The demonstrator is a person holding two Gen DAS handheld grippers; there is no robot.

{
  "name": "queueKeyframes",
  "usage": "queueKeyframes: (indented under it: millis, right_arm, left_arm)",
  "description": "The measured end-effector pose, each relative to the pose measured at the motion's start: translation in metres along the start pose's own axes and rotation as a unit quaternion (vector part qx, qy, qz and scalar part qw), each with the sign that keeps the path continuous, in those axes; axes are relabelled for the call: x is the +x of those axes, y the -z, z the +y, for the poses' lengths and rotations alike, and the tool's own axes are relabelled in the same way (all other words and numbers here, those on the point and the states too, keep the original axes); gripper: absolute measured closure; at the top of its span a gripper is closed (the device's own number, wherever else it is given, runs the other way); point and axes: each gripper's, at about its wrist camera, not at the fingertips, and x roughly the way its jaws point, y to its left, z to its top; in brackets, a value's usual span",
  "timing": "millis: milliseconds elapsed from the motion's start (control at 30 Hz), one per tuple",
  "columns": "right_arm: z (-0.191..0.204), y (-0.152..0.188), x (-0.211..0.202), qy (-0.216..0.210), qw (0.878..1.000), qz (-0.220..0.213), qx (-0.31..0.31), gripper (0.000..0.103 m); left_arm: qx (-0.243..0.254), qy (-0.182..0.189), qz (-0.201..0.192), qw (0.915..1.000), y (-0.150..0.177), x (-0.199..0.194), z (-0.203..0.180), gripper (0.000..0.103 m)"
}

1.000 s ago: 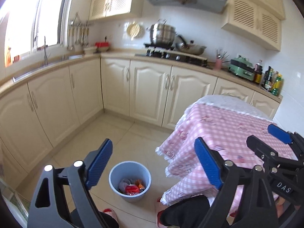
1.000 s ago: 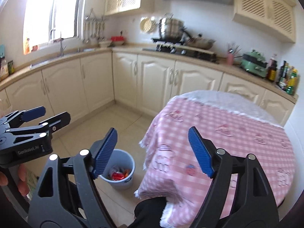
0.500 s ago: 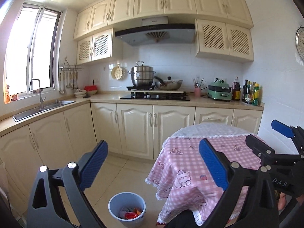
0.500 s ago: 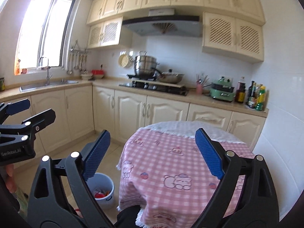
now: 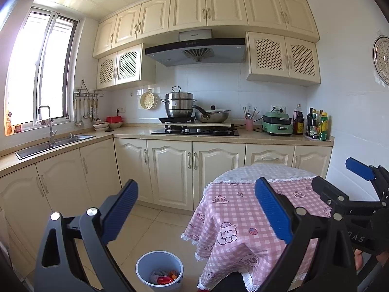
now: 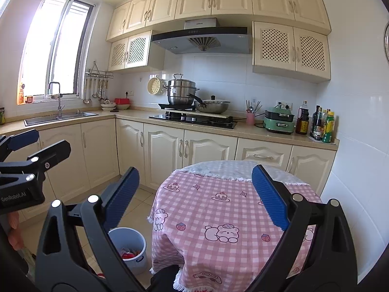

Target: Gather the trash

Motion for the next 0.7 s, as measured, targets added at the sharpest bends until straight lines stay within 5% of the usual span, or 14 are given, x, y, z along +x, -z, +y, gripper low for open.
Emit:
queueKeyframes:
  millis: [700]
  right_arm:
    - [0.013,0.006,0.006,-0.007,1.0,0.01,-0.004,0.01]
  left_arm:
    - [-0.007,-0.01,0.0,0.9999,0.005,0.004,0.014,0.008]
